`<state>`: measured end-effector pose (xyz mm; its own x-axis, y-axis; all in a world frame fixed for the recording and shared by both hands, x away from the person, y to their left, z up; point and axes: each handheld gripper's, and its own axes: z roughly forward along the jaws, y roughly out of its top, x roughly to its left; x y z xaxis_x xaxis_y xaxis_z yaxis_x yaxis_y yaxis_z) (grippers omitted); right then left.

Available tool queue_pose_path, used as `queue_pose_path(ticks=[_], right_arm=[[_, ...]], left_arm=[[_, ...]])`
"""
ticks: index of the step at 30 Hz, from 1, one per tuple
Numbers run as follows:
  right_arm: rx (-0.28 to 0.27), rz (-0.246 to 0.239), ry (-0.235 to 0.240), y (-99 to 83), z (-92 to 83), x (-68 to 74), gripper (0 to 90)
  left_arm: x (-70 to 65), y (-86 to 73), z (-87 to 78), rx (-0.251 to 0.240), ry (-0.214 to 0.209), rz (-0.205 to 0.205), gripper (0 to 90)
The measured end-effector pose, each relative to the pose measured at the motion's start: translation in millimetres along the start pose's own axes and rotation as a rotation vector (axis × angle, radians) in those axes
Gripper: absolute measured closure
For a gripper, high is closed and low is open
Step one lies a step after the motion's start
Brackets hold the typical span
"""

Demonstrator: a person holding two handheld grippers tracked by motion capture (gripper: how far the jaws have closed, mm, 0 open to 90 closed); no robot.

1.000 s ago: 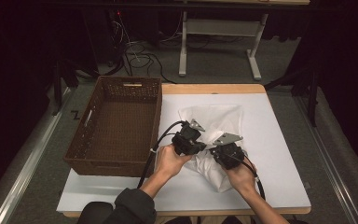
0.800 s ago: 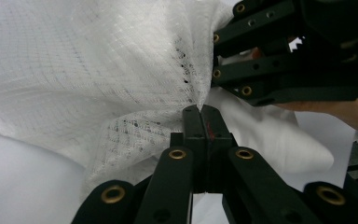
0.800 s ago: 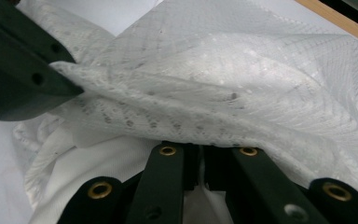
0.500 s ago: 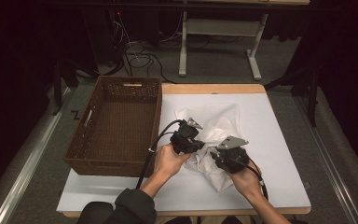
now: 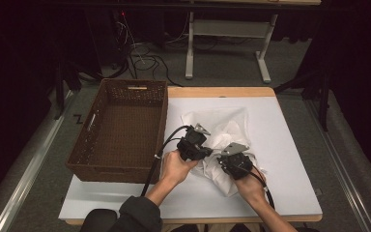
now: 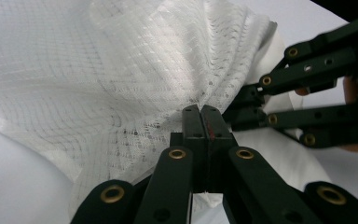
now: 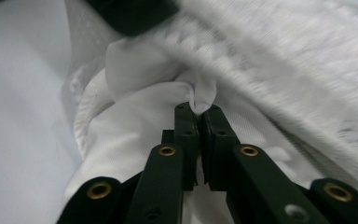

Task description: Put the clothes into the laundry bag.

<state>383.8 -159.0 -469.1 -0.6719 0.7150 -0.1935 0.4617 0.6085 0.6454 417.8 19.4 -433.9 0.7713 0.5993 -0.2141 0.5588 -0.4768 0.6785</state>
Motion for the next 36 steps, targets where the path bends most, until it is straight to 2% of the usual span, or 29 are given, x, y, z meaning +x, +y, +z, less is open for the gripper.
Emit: queue_pose_path(ticks=[2, 6, 9, 12, 14, 16, 19, 22, 26, 27, 29, 31, 34, 36], right_arm=[[-0.025, 0.000, -0.017, 1.5, -2.8, -1.2, 88.7], [-0.075, 0.002, -0.062, 7.3, -7.0, -1.3, 89.0], [-0.085, 0.039, -0.080, 11.1, -1.9, -7.4, 89.0], [-0.062, 0.066, -0.098, 12.0, 11.1, -13.4, 88.4], [-0.070, 0.082, -0.077, 11.6, 14.5, -15.7, 87.3], [-0.075, 0.077, -0.056, 11.1, 10.7, -16.0, 82.4], [-0.078, 0.060, -0.002, 6.1, -6.0, -13.9, 72.0], [-0.071, 0.037, 0.022, -3.1, -26.2, -13.0, 65.1], [-0.020, 0.033, 0.073, -17.1, -36.5, -11.4, 55.3], [0.009, 0.033, 0.087, -20.9, -33.6, -9.6, 53.0], [0.049, 0.028, 0.083, -24.7, -24.0, -7.4, 50.9], [0.069, 0.043, 0.095, -25.8, -10.8, -7.5, 52.6], [0.083, 0.029, 0.096, -23.1, 3.9, -4.6, 72.2], [0.046, 0.030, 0.097, -18.7, 8.1, -3.7, 85.6]], left_arm=[[-0.5, -0.7, -0.7, -0.009, -0.019, -0.007, 89.8], [-5.8, -0.2, -4.3, -0.018, -0.052, 0.005, 89.9], [-10.9, 0.7, -6.0, -0.017, -0.075, 0.022, 89.9], [-11.8, 0.3, -4.8, -0.005, -0.057, 0.027, 89.9], [-7.9, -0.9, -3.9, -0.003, -0.049, 0.013, 89.9], [-4.0, -2.3, -3.0, -0.006, -0.031, -0.003, 89.8], [-1.4, -3.9, -1.9, -0.001, -0.007, -0.003, 89.7], [-1.1, -5.1, 1.5, 0.003, 0.006, 0.001, 89.7], [-1.6, -5.5, 4.3, 0.000, 0.008, 0.002, 89.5], [-1.9, -5.3, 4.6, -0.001, 0.008, 0.003, 89.5], [-3.0, -5.3, 5.0, 0.001, 0.006, 0.004, 89.5], [-4.4, -5.4, 5.2, 0.001, 0.002, 0.007, 89.6], [-4.7, -5.4, 5.5, 0.008, -0.009, 0.018, 89.6], [-4.7, -5.6, 5.8, 0.004, -0.015, 0.018, 89.5]])
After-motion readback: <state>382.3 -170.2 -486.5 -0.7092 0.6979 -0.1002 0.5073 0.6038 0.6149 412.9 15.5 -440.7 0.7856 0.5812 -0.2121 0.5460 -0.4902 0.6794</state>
